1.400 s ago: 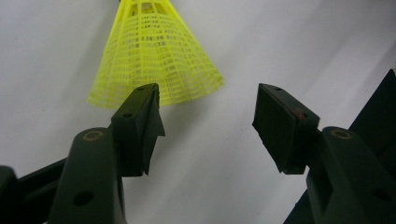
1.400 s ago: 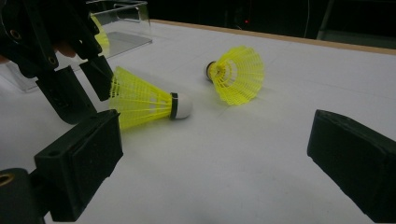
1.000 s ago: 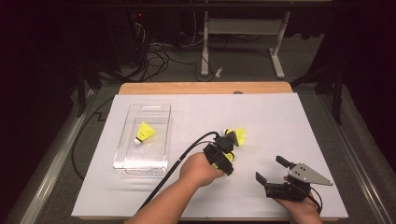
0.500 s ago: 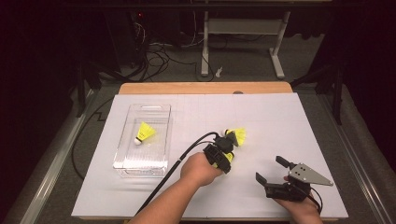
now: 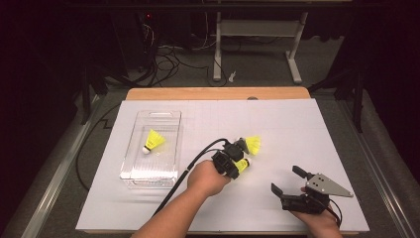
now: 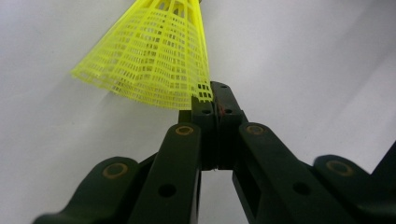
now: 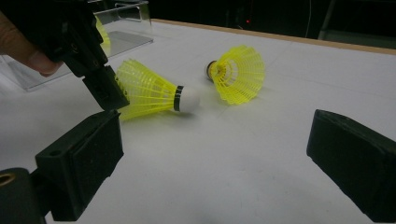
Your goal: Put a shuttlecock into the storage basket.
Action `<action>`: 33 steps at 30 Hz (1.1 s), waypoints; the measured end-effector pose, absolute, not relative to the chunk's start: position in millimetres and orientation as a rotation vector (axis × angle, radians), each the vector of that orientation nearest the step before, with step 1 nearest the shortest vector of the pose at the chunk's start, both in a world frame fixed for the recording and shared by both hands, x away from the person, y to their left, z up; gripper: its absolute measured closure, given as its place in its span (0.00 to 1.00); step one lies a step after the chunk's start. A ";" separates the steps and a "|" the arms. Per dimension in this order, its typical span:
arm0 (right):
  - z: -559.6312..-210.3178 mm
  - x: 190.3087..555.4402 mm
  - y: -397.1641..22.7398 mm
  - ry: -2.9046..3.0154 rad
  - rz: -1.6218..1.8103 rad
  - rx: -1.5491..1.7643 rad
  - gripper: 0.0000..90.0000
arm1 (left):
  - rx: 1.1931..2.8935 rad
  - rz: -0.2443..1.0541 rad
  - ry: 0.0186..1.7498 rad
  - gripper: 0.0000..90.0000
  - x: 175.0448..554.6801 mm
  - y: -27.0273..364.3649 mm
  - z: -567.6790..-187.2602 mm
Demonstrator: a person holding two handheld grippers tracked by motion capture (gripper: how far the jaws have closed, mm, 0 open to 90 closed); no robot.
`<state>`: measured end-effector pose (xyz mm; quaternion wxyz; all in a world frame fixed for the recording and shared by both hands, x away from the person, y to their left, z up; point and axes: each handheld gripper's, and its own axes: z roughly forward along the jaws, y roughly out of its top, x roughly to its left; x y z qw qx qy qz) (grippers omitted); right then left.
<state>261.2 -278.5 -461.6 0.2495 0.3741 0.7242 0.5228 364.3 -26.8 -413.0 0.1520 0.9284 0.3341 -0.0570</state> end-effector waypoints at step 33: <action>-461.8 261.3 -278.0 1.975 1.421 1.018 0.05 | 2.705 -0.166 0.933 1.00 348.3 16.7 -384.4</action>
